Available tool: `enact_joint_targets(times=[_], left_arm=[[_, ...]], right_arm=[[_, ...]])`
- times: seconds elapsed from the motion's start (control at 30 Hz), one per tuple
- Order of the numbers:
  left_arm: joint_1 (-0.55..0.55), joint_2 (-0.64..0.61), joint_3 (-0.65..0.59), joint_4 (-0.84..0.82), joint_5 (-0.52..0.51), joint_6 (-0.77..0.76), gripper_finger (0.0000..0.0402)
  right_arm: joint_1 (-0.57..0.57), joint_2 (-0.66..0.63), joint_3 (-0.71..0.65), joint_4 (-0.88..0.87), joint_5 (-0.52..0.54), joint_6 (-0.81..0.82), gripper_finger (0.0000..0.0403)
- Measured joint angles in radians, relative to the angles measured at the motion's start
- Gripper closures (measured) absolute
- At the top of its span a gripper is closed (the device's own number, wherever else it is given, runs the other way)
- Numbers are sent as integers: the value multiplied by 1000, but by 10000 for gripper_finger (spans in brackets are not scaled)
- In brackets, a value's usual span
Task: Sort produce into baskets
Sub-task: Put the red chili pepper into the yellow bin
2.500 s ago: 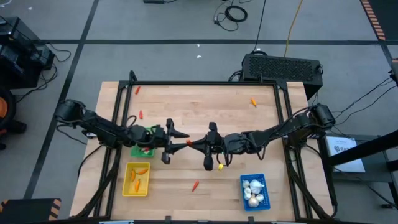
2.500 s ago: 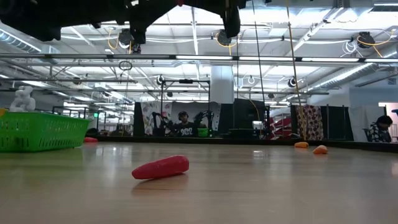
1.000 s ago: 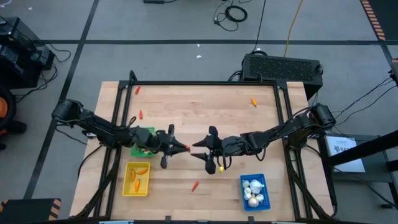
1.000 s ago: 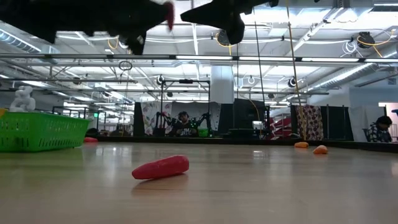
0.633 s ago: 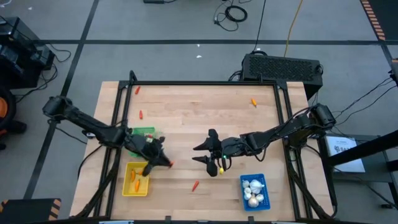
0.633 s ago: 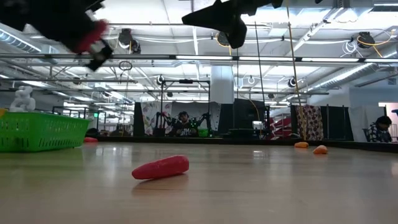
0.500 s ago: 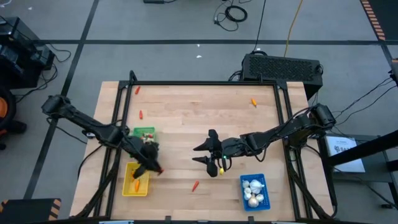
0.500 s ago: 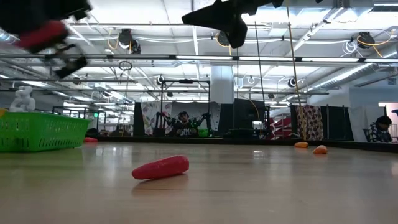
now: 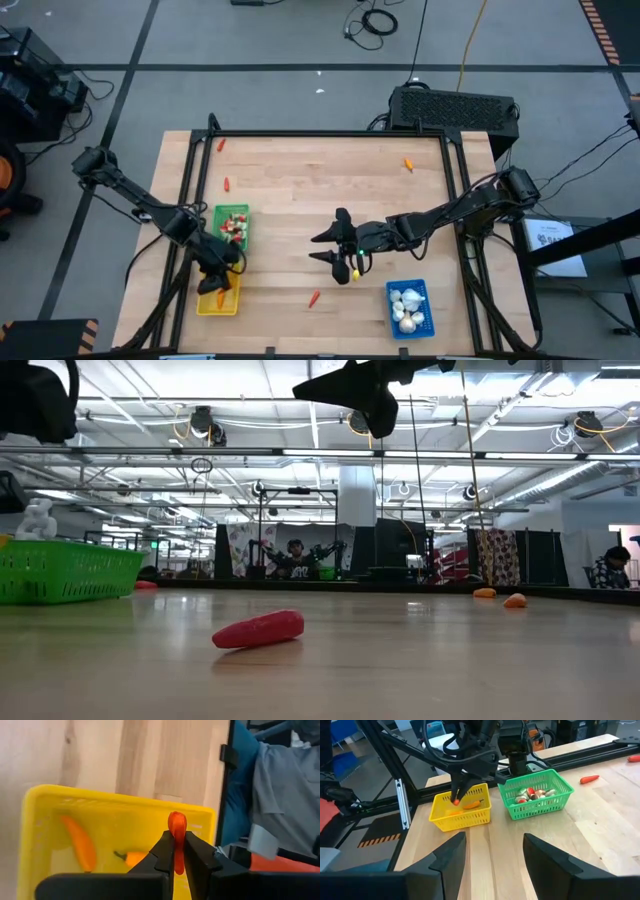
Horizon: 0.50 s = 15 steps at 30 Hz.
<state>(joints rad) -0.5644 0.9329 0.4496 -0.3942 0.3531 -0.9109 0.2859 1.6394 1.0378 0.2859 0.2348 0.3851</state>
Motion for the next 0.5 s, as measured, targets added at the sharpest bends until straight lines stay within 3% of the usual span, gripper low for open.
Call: enact_joint_targets(times=[0.5], left_arm=[[0, 0, 0, -21, 7, 17, 283]], right_arm=[[0, 0, 0, -1, 0, -6, 215]])
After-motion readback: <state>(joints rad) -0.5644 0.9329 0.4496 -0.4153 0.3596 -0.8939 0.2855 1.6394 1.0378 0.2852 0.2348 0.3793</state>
